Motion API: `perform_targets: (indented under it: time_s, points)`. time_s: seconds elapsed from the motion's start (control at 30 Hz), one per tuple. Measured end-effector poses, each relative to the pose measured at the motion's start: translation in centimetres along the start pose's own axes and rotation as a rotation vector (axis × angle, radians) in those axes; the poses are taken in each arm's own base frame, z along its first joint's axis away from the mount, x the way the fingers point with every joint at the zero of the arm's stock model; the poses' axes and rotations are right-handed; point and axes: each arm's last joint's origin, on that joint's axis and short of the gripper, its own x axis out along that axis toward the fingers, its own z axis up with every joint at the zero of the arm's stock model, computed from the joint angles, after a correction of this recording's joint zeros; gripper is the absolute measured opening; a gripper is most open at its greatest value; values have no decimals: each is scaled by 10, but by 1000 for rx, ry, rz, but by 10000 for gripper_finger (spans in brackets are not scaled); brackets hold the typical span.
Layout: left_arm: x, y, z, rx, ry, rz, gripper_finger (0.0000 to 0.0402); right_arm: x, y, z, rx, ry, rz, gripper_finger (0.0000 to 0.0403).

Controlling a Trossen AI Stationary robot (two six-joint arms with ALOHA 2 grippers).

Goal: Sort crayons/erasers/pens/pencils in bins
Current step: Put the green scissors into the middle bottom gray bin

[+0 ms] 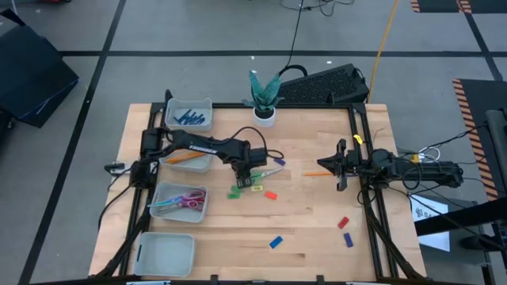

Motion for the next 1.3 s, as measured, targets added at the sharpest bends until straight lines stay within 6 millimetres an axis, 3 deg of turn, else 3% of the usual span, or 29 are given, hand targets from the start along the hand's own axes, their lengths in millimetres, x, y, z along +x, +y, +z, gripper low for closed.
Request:
perform_targets:
  time_s: [0.3,0.47,0.57,0.73,0.87,1.03,1.2,1.3]
  points:
    - [1,-4,1,93,-15,-18,17,0,0,0,0,0,0,13]
    - [-7,-11,1,120,-51,31,28,0,0,0,0,0,0,13]
    - [-24,-17,1,143,-109,37,25,0,0,0,0,0,0,13]
    - [-71,-31,-10,125,-182,-22,11,0,0,0,0,0,0,13]
    - [-122,-41,-38,48,-193,-59,20,0,0,0,0,0,0,13]
    - [-176,-54,-96,35,-59,-112,17,0,0,0,0,-1,0,13]
    - [-209,-57,-156,-22,198,-126,16,0,0,0,0,0,0,13]
    - [-216,-60,-183,-78,222,-254,22,0,0,0,0,0,0,13]
